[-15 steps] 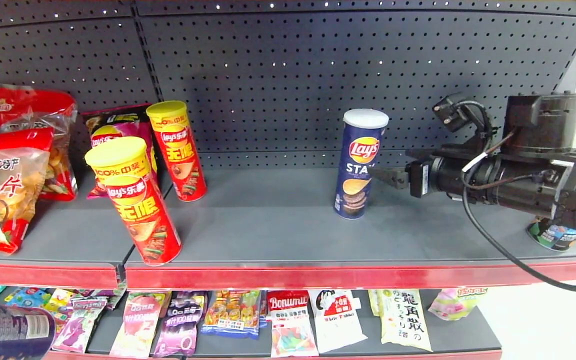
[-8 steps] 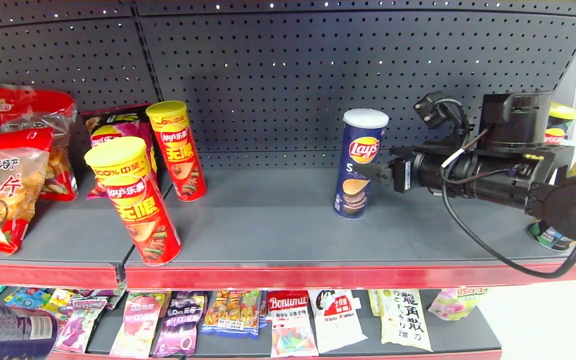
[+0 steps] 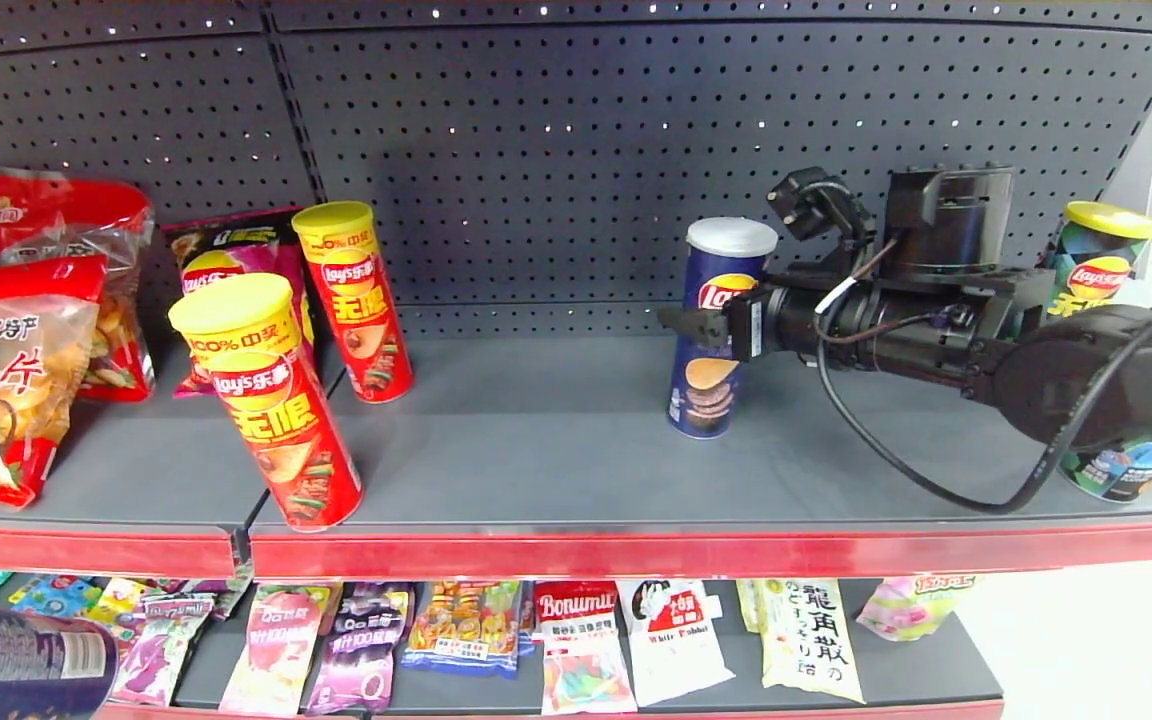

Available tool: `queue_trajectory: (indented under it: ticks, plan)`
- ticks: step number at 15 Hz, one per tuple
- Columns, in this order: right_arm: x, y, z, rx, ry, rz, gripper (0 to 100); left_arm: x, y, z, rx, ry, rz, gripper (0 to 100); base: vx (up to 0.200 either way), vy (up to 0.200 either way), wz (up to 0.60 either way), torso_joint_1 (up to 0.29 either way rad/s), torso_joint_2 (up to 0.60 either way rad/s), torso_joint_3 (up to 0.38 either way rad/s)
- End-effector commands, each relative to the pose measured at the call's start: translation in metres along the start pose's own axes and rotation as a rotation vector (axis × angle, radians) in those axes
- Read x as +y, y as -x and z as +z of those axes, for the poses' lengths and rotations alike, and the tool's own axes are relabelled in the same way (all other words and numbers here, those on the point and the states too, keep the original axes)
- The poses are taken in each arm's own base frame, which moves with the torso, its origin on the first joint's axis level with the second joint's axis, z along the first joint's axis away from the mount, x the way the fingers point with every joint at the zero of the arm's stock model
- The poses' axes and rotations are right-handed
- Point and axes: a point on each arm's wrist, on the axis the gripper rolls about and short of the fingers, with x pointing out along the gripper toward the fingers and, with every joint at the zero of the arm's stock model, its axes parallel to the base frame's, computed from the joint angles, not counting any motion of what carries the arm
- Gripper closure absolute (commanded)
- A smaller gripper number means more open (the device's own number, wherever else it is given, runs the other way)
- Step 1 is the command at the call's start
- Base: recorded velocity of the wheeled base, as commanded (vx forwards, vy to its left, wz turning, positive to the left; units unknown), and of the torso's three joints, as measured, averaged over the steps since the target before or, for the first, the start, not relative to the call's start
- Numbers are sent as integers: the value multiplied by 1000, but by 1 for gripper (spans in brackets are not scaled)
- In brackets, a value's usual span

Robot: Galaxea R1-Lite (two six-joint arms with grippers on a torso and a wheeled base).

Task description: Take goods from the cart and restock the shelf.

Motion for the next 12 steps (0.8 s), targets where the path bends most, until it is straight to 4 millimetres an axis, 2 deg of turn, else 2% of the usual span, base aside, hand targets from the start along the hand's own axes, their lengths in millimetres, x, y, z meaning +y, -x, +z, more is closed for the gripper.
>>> queue_trajectory:
  ticks: [1,2,3,8,9,12]
  plan:
    - [0,-9,-4,12,0,4,0,0,-1,0,3,0,-1,100,0,0,0,0,0,0]
    - [0,-11,-7,19,0,5,0,0,-1,0,10,-1,-3,100,0,0,0,0,0,0]
    - [-1,-13,-8,22,1,5,100,0,0,-1,15,-1,-4,100,0,0,0,0,0,0]
    - [7,-10,-4,4,7,12,100,-1,0,-3,20,-1,-4,100,0,0,0,0,0,0]
    - [11,-5,-2,0,9,9,100,-1,0,-3,20,-1,-4,100,0,0,0,0,0,0]
    - [36,24,4,-11,0,25,100,-1,0,-4,22,-1,-6,100,0,0,0,0,0,0]
